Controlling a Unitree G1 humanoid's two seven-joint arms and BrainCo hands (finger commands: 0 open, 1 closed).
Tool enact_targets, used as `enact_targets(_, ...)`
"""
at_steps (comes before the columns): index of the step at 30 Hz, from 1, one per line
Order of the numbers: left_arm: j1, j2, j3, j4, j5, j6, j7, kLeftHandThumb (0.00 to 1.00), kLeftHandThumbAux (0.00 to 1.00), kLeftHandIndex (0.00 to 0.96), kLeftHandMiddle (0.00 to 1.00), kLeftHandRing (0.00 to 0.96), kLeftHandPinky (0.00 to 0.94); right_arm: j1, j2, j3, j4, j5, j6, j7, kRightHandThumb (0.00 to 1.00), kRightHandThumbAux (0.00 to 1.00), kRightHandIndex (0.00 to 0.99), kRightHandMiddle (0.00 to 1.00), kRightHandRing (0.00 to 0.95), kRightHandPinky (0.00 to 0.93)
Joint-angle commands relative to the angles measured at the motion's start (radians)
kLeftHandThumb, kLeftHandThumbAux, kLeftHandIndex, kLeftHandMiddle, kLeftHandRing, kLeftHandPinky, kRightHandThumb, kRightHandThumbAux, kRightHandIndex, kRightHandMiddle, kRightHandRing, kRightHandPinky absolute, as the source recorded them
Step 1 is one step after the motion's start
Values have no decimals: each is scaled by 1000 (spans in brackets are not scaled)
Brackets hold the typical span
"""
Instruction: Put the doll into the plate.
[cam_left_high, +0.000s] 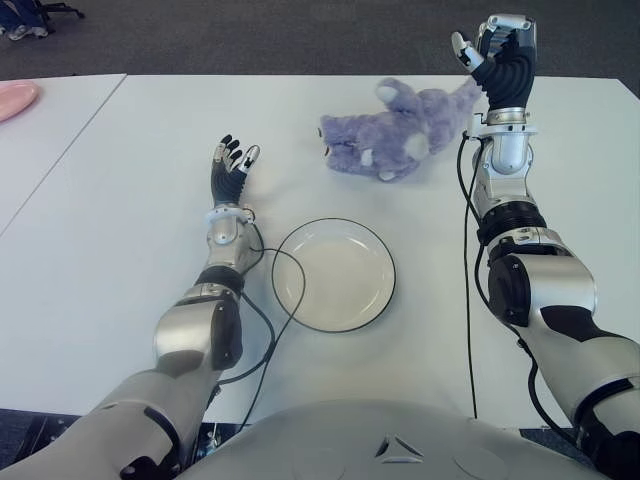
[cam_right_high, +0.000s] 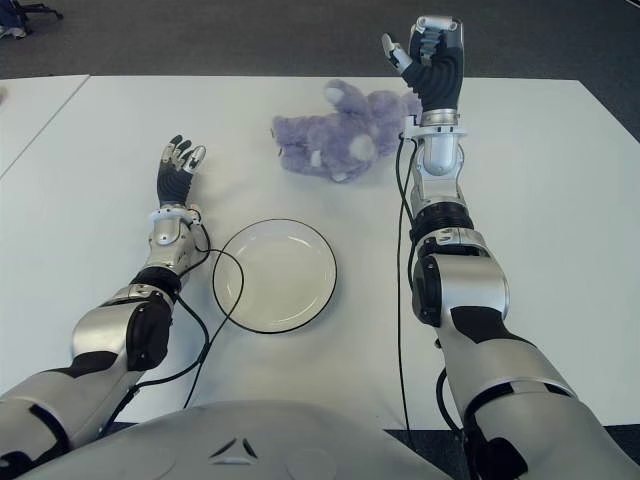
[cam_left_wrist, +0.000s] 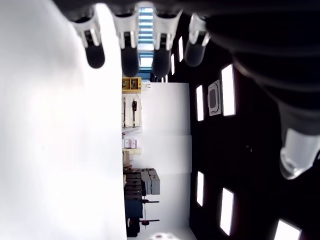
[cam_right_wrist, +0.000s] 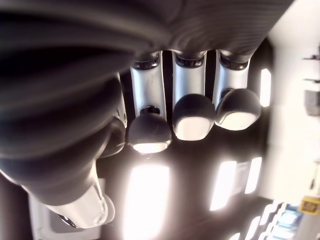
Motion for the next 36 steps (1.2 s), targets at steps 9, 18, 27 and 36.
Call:
enact_targets(9, 186, -93, 12, 133, -17, 140, -14, 0, 557, 106, 136, 126, 110, 71, 43, -8, -62, 94, -46, 106, 349, 810, 791, 894, 905, 889)
enact_targets(18, 184, -95, 11, 133, -11, 144, -7, 0, 550, 113, 140, 128, 109, 97, 73, -1, -162, 168, -41, 191, 344, 812, 788, 896, 910, 895)
enact_targets(27, 185, -96, 12, 134, -12, 143, -3, 0, 554, 114, 142, 129, 104, 166, 117, 20, -326, 335, 26, 368, 352, 832, 790, 893, 912, 888)
enact_targets(36, 181, -95, 13, 134, -13, 148, 0, 0, 557, 113, 136, 123, 106, 217, 30, 71, -342, 28, -11, 271, 133, 742, 621, 731, 731, 711)
